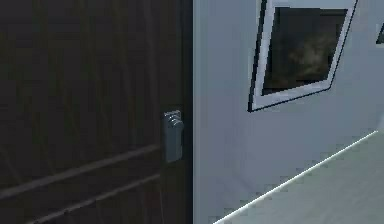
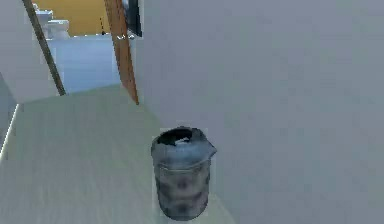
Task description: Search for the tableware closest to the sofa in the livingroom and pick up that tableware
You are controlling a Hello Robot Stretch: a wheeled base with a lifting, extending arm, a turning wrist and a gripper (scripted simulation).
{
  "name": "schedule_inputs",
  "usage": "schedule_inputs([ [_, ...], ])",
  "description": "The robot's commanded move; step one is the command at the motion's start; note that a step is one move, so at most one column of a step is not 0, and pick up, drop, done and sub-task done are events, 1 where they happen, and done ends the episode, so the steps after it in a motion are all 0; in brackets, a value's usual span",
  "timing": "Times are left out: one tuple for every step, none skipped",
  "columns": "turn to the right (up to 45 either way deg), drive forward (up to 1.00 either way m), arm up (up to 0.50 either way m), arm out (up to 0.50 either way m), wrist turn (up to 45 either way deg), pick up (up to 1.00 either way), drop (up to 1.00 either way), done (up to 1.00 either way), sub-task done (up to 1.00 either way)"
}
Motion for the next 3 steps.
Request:
schedule_inputs([
  [-45.0,0.00,0.00,0.00,0.0,0.00,0.00,0.00,0.00],
  [-45.0,0.00,0.00,0.00,0.0,0.00,0.00,0.00,0.00],
  [-30.0,0.00,0.00,0.00,0.0,0.00,0.00,0.00,0.00],
])
